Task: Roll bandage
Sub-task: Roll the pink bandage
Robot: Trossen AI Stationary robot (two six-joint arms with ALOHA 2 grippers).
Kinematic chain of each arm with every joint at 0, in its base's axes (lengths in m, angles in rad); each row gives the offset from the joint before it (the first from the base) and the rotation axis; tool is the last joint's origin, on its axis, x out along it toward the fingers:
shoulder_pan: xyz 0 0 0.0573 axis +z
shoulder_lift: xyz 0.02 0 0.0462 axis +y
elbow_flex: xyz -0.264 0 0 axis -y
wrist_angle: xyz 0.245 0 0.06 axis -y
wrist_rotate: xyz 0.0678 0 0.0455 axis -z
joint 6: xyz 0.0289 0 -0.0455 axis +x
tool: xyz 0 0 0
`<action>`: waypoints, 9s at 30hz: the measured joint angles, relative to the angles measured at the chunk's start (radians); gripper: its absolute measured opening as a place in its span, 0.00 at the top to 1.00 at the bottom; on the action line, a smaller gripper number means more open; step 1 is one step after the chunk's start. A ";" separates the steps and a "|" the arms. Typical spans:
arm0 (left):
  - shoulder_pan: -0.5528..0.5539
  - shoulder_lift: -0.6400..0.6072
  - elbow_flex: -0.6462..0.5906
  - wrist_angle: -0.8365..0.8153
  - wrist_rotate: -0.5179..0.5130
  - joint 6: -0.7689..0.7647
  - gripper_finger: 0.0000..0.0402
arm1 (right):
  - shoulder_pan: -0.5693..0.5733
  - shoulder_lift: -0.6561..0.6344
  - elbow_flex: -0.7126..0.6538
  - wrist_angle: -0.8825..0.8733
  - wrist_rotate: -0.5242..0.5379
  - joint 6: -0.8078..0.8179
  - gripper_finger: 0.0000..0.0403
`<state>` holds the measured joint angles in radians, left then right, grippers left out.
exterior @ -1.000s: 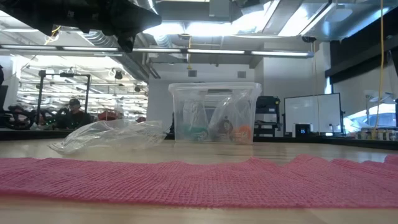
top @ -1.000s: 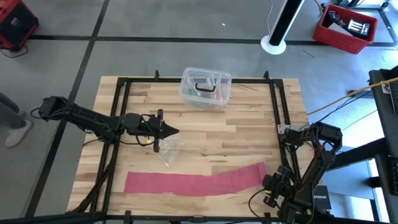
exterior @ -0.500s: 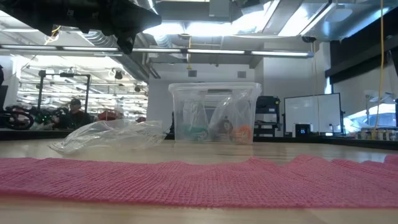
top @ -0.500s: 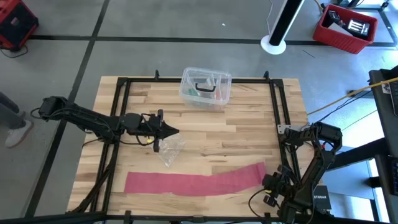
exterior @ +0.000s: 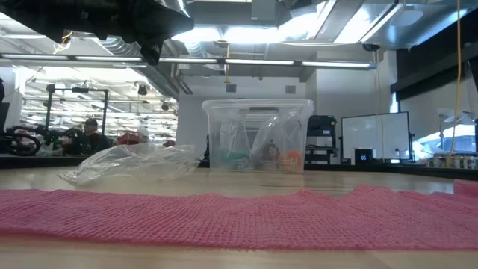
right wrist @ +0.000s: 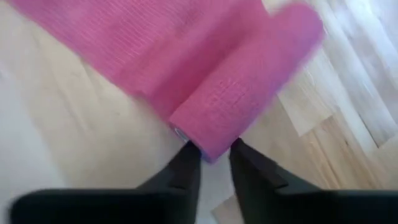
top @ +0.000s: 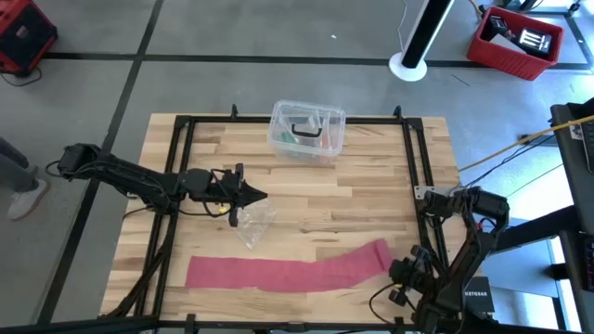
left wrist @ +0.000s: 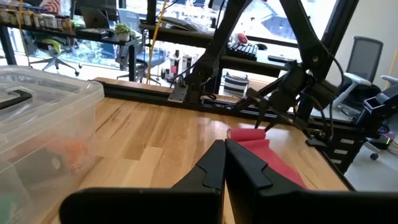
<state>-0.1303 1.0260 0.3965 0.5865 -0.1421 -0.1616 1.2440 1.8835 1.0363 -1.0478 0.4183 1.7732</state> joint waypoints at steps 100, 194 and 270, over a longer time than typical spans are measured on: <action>-0.004 0.272 0.413 -0.311 -0.048 0.375 0.65 | -1.003 -0.670 -0.238 0.988 -0.071 -1.990 1.00; -0.050 0.103 0.430 -0.024 -0.240 0.934 0.99 | -0.858 -0.697 -0.391 1.334 0.051 -1.584 0.51; 0.022 0.171 0.686 -0.288 -0.240 0.846 0.97 | -0.956 -0.834 -0.227 0.832 -0.228 -1.571 0.44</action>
<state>-0.1085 1.1965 1.0828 0.2982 -0.3820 0.6848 0.2881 1.0496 0.8091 -0.2154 0.1907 0.2021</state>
